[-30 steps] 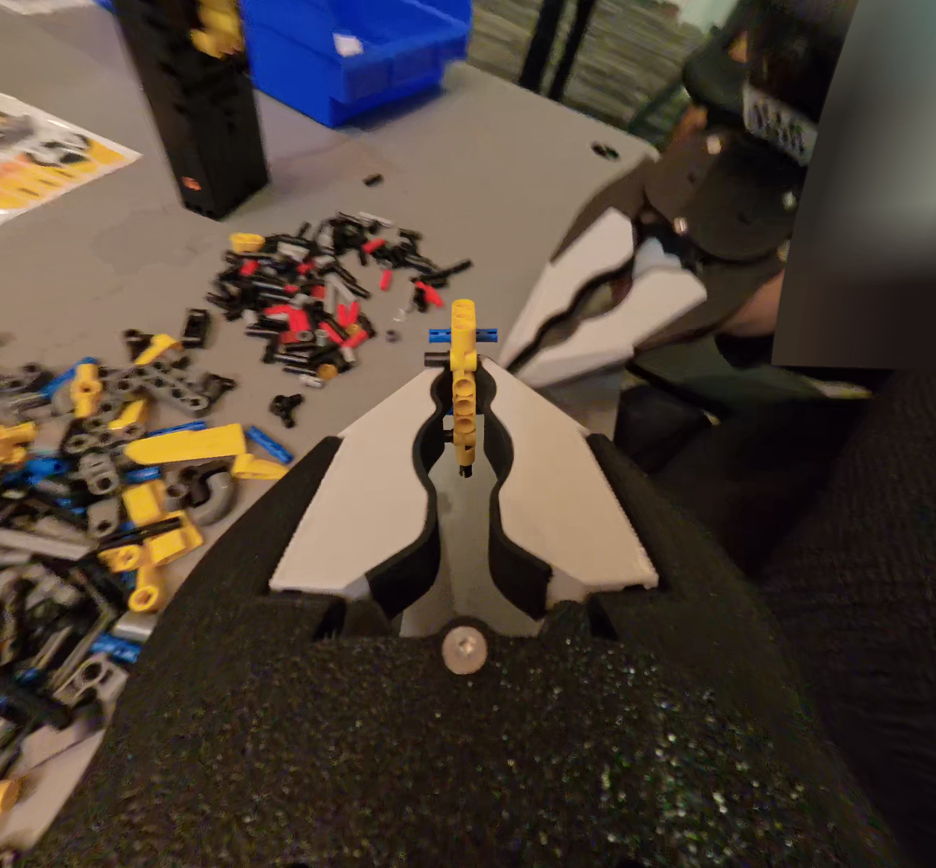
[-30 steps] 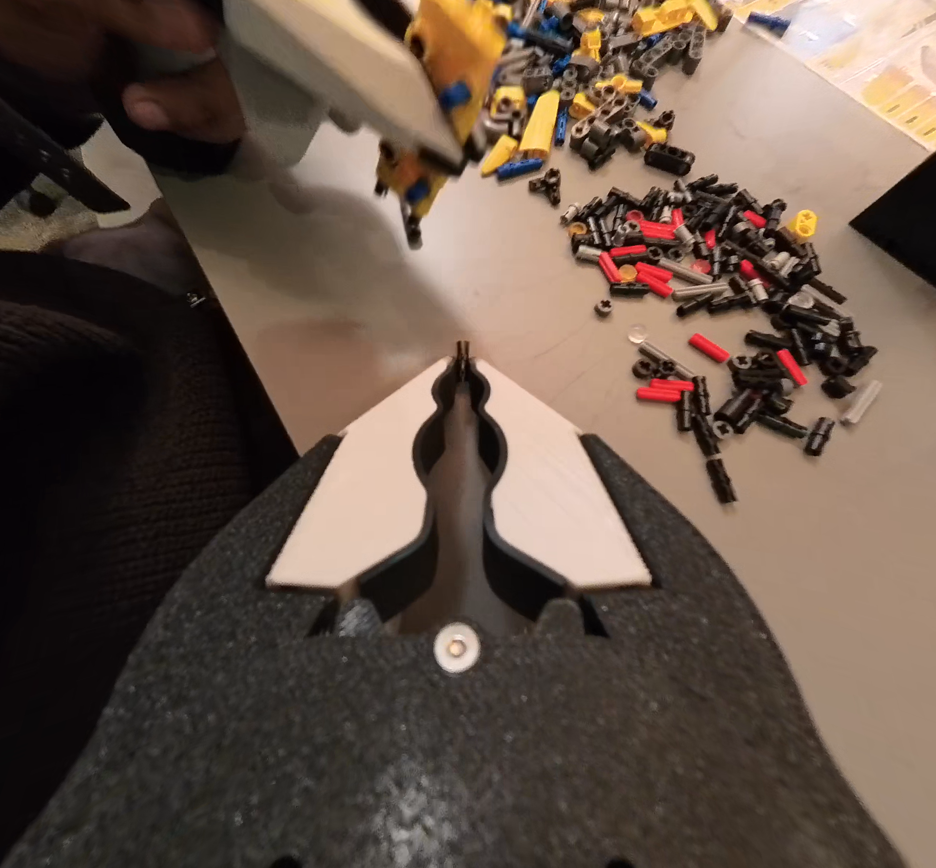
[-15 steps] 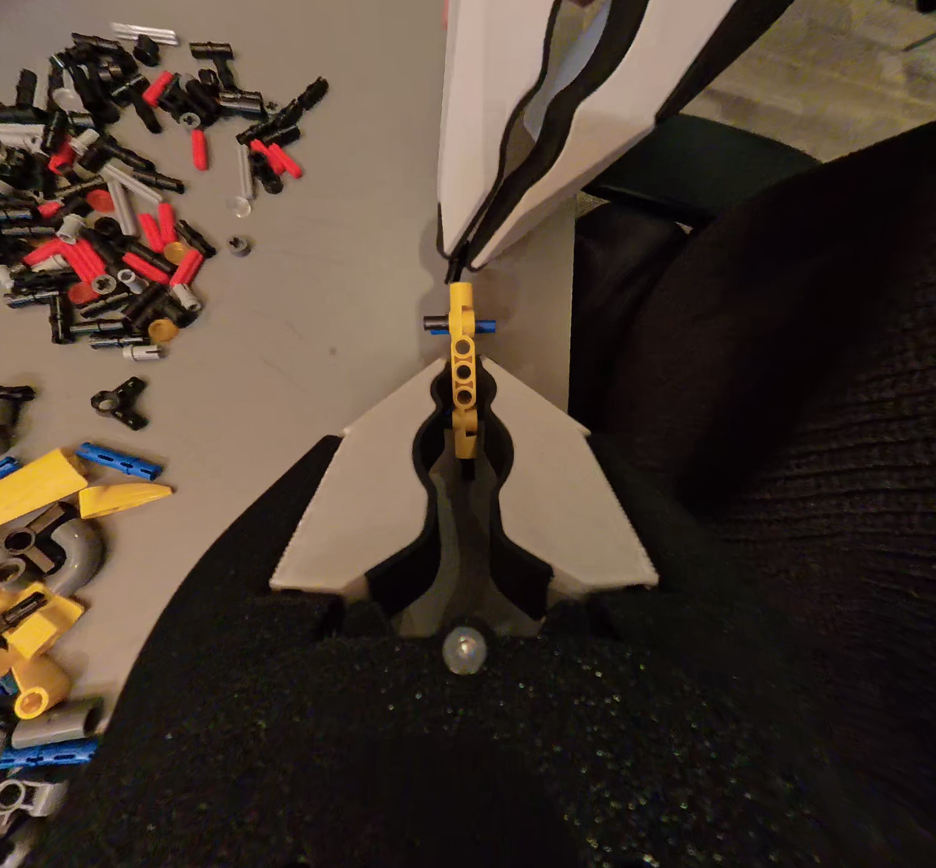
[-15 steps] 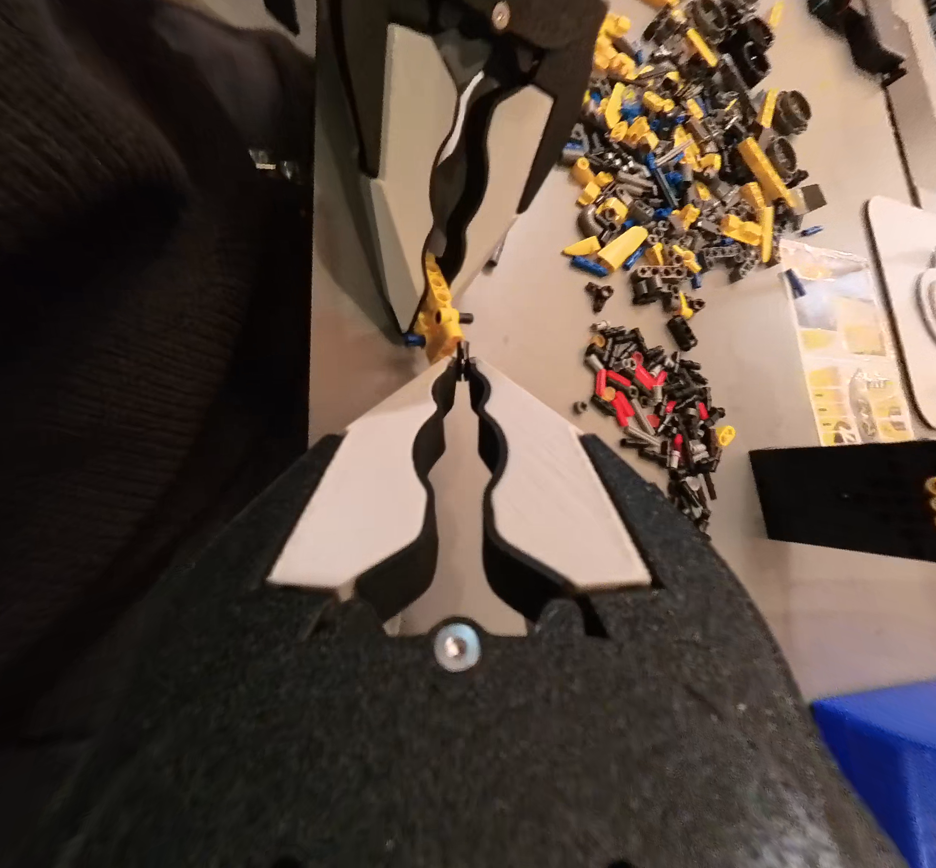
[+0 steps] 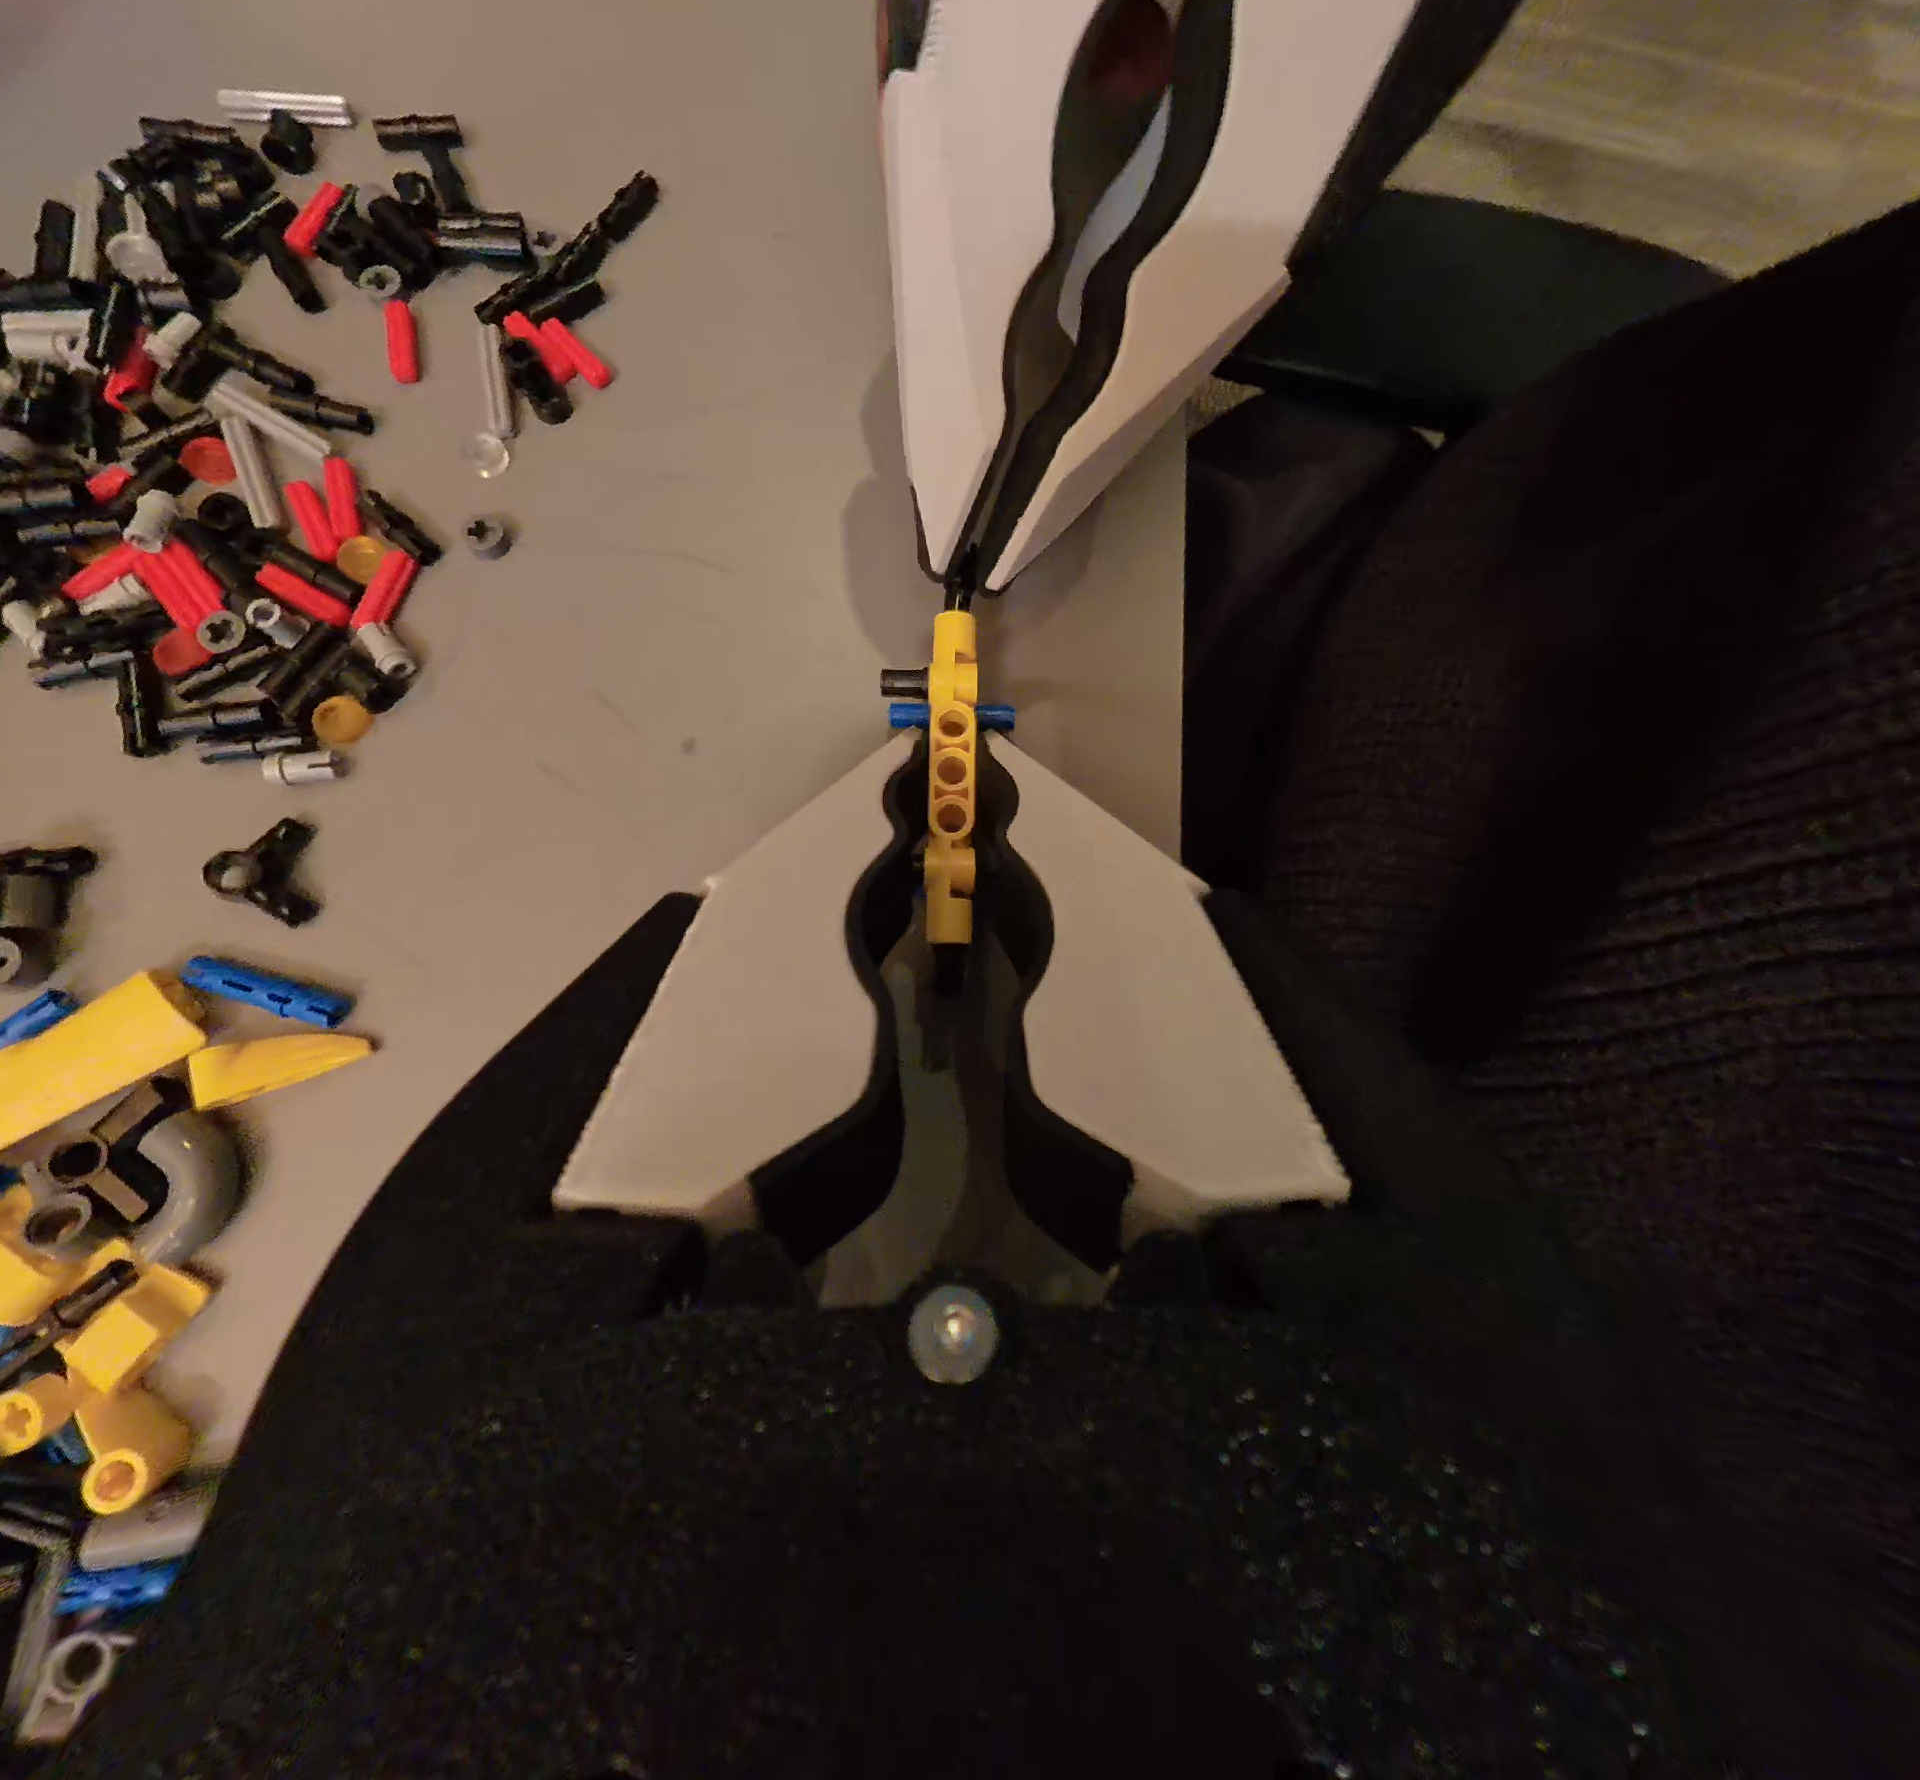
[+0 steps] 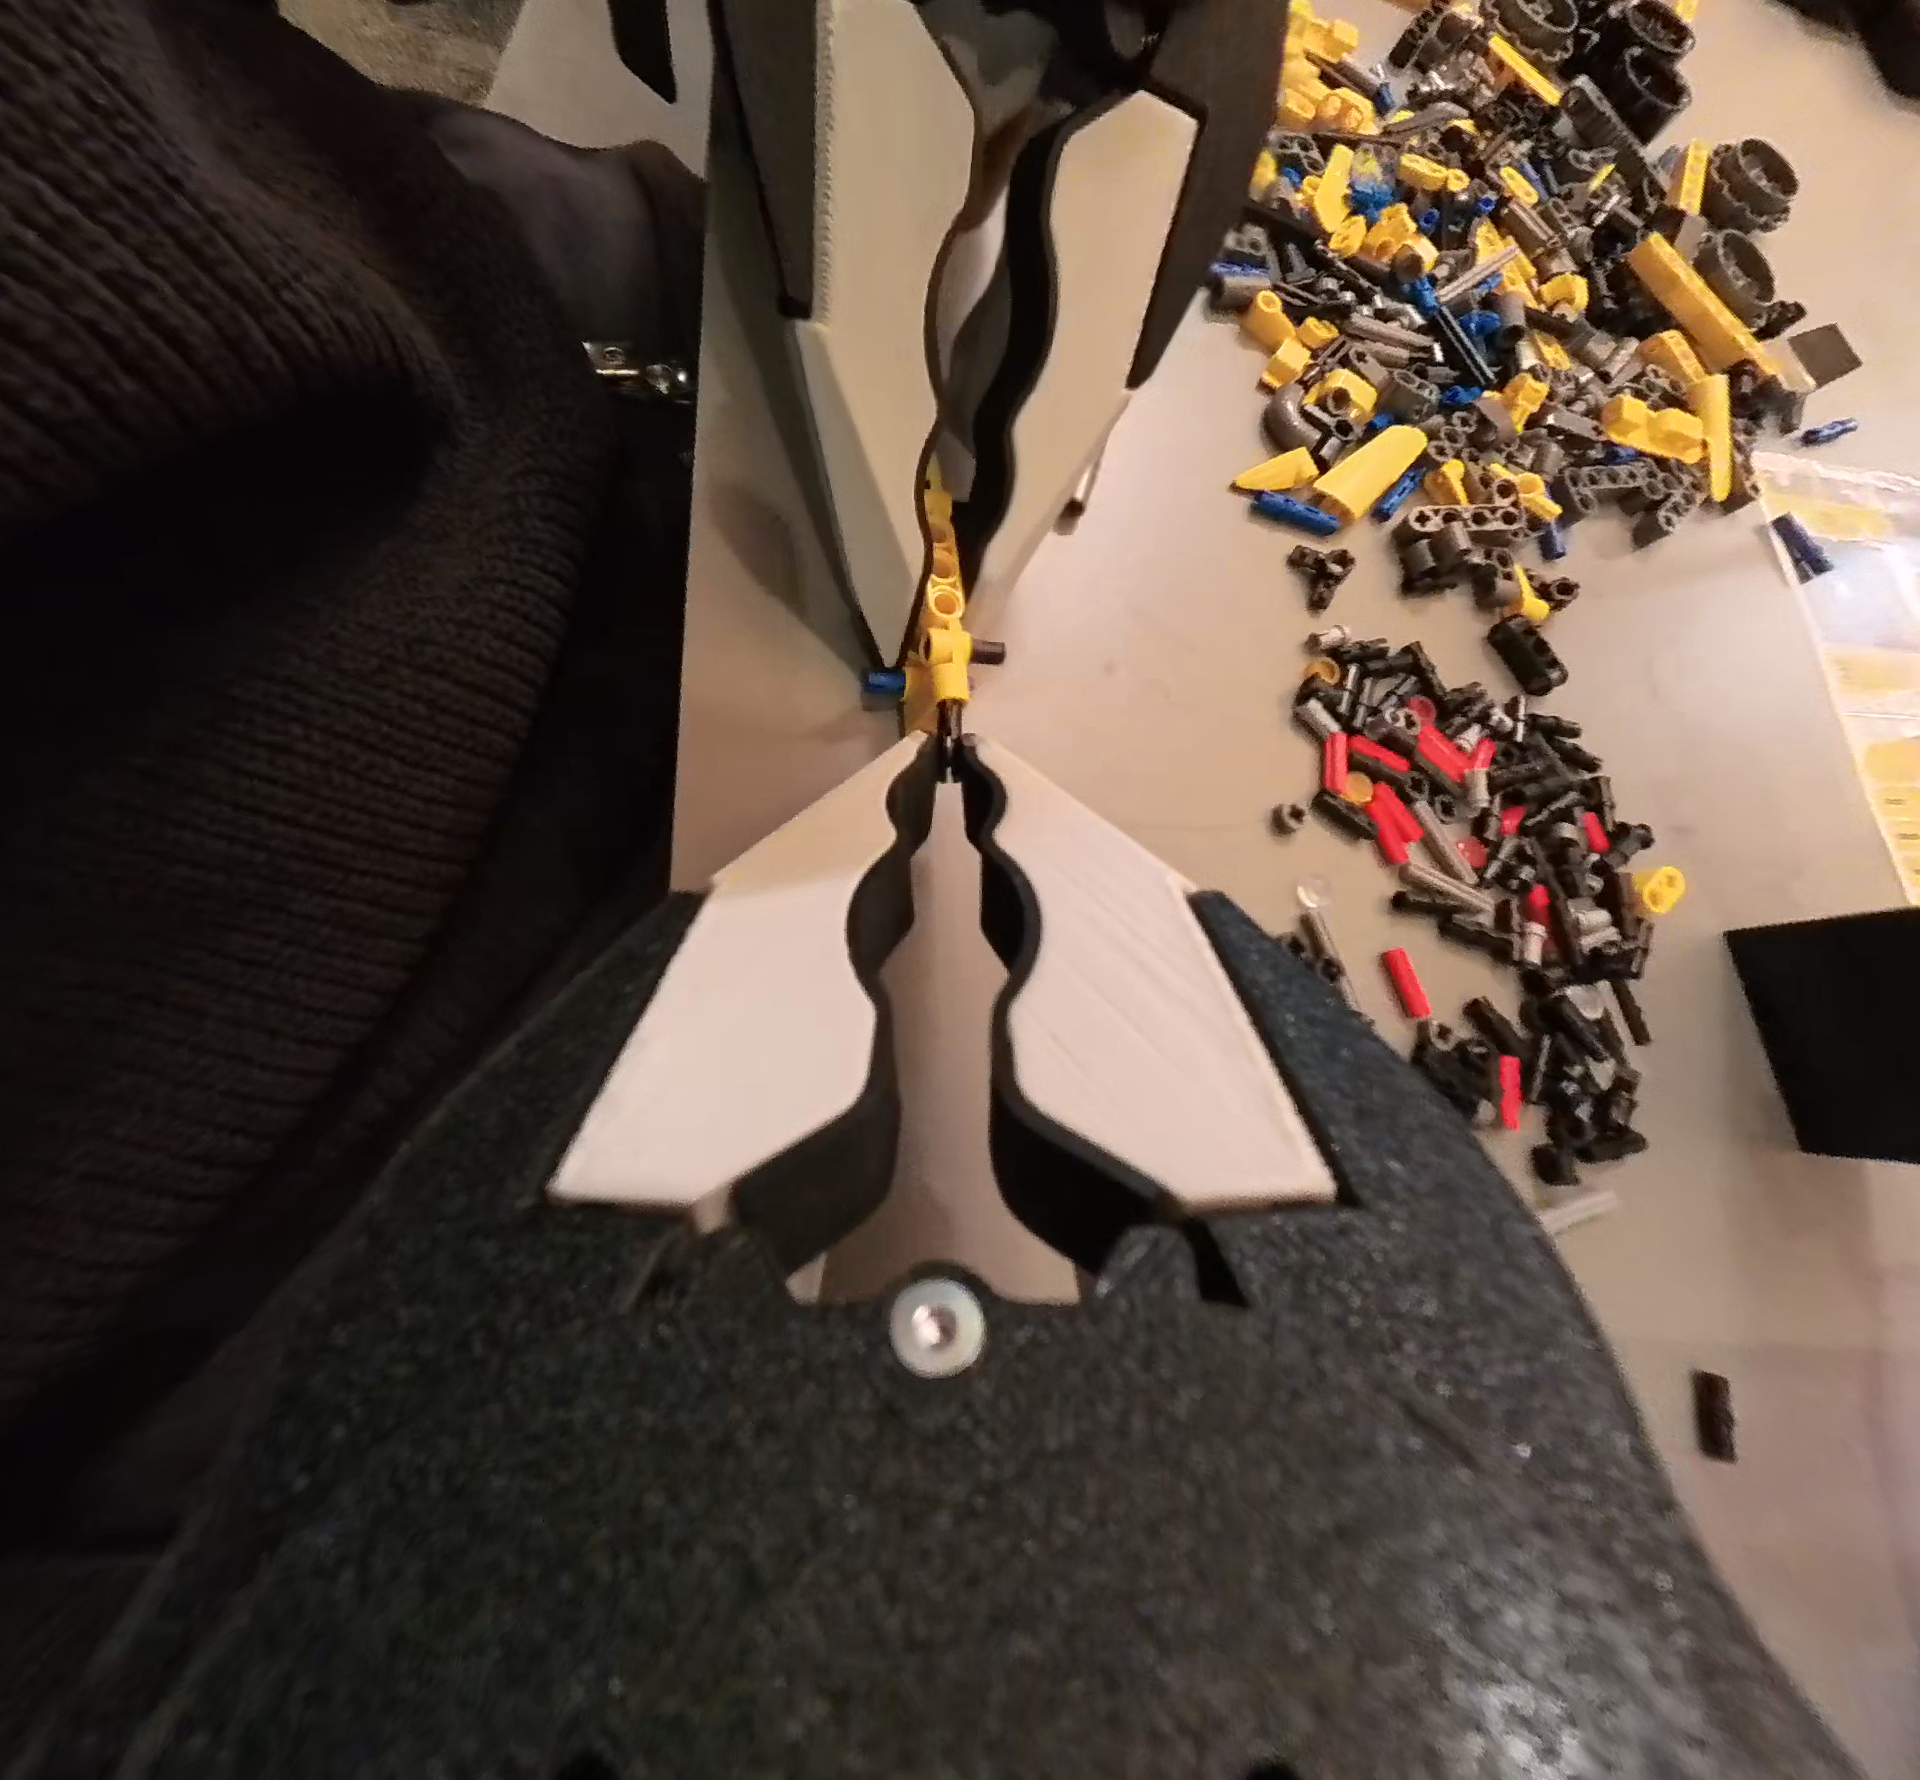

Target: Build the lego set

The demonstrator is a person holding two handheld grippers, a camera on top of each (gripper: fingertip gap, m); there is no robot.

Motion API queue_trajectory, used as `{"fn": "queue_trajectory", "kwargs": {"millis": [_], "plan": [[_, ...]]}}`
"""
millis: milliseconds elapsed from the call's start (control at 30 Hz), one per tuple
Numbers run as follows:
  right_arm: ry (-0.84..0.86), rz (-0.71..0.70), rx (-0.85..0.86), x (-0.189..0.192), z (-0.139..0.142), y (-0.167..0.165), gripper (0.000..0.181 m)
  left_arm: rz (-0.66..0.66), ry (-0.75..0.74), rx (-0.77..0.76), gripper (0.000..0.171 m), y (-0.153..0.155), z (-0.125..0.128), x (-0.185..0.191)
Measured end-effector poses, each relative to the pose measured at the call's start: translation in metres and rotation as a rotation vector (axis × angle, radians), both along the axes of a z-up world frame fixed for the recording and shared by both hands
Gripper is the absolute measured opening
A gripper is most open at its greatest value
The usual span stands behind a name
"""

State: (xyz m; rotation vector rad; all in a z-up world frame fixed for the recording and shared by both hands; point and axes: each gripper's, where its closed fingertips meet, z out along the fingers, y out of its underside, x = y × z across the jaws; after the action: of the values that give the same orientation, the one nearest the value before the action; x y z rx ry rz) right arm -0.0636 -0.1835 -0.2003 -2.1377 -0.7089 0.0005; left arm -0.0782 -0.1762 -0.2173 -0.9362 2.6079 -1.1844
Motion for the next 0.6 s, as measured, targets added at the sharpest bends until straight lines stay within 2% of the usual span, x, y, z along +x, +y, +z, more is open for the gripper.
{"fn": "queue_trajectory", "kwargs": {"millis": [233,600], "plan": [[-0.066,0.106,-0.033,-0.003,0.0008,-0.0015,0.004,-0.095,0.004,0.071,0.006,-0.0003,-0.0009,-0.0009],[0.25,0.082,-0.166,-0.0048,0.0005,-0.0014,0.003,-0.111,0.033,0.07,0.006,-0.0006,-0.0008,-0.0012]]}}
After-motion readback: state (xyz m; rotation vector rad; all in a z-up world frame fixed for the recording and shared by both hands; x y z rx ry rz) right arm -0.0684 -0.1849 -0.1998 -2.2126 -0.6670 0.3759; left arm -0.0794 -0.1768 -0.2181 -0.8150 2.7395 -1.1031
